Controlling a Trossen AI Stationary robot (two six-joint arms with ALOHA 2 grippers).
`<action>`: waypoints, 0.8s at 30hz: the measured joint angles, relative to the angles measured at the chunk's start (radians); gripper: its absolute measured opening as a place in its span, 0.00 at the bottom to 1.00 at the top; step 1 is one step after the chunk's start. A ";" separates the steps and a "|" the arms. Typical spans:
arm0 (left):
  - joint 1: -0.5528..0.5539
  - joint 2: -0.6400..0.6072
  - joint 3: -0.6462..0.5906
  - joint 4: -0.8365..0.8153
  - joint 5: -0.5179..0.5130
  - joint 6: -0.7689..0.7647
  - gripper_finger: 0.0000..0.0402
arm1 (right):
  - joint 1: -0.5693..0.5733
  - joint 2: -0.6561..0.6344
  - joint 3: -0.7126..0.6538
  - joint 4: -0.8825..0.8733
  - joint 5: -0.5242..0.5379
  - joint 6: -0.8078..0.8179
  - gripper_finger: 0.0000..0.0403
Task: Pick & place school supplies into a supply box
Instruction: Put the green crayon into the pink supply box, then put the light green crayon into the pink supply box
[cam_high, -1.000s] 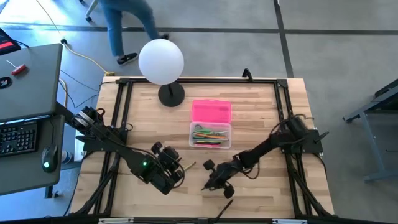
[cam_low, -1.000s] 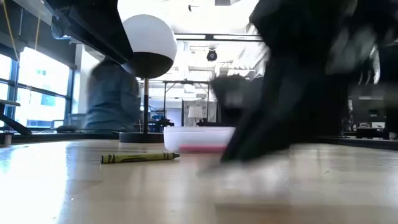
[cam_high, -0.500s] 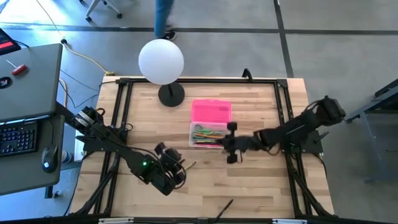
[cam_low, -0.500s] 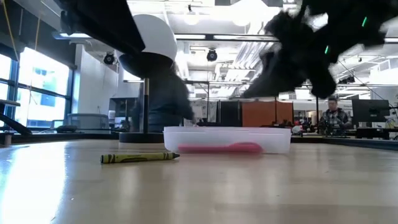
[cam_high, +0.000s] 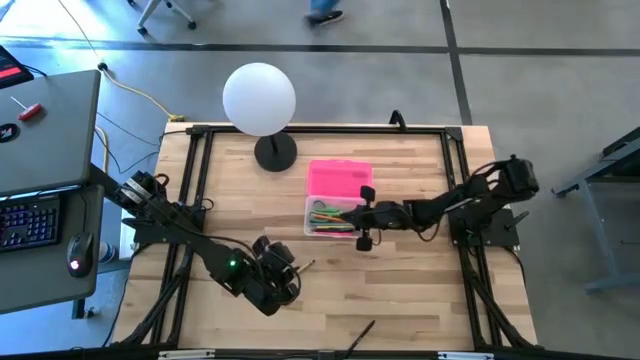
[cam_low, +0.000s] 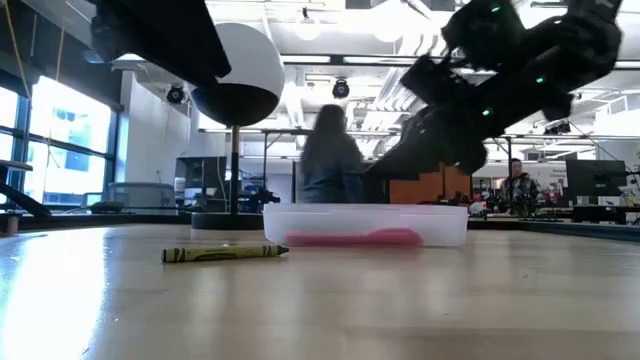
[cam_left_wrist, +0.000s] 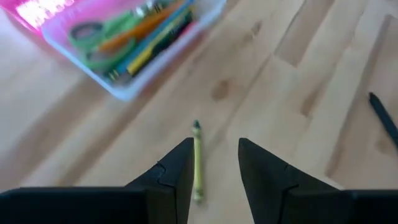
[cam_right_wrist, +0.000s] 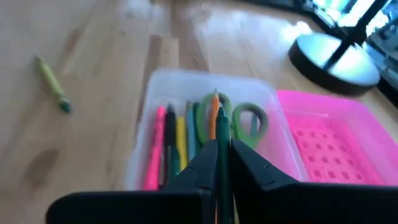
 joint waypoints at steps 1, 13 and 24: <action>0.000 0.000 0.000 0.001 0.019 -0.024 0.39 | -0.005 0.015 0.014 -0.010 0.001 0.006 0.04; 0.003 0.009 -0.005 0.004 0.128 -0.104 0.39 | -0.012 0.065 0.037 -0.019 0.004 0.034 0.10; 0.096 0.157 -0.060 0.155 0.198 -0.034 0.39 | 0.015 0.064 0.038 -0.004 0.004 0.048 0.13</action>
